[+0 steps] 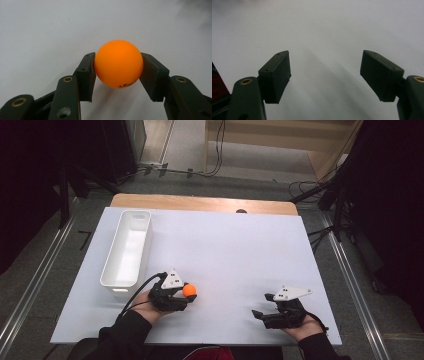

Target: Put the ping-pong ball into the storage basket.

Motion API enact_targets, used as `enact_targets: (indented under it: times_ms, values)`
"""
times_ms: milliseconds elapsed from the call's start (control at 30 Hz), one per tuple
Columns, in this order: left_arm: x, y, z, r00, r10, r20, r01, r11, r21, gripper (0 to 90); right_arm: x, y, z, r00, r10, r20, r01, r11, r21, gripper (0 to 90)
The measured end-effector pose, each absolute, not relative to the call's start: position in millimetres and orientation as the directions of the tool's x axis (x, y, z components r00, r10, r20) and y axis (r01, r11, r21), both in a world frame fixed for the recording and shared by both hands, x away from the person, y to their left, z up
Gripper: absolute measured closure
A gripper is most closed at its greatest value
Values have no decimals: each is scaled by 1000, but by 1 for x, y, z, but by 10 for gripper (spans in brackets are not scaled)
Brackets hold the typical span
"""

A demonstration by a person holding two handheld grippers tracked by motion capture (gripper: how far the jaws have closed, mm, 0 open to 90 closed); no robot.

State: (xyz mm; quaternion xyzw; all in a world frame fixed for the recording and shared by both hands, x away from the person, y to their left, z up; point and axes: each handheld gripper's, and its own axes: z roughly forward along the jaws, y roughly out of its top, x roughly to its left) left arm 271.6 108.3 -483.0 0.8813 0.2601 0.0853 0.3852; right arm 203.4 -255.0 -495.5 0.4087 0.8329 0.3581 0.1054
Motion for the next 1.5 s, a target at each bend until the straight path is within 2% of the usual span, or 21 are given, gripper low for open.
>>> enact_targets:
  times_ms: [1000,1333,1500]
  values:
    - [274,110,-465,838,542,-66,396,-520,757,498,203,-255,-495,-651,751,108,594,416,688,231]
    - [276,112,-455,812,580,-70,435,-520,735,499,203,-255,-495,-651,751,109,594,415,689,231]
    - [275,115,-452,809,585,-53,422,-516,746,499,203,-255,-495,-652,751,107,593,416,690,231]
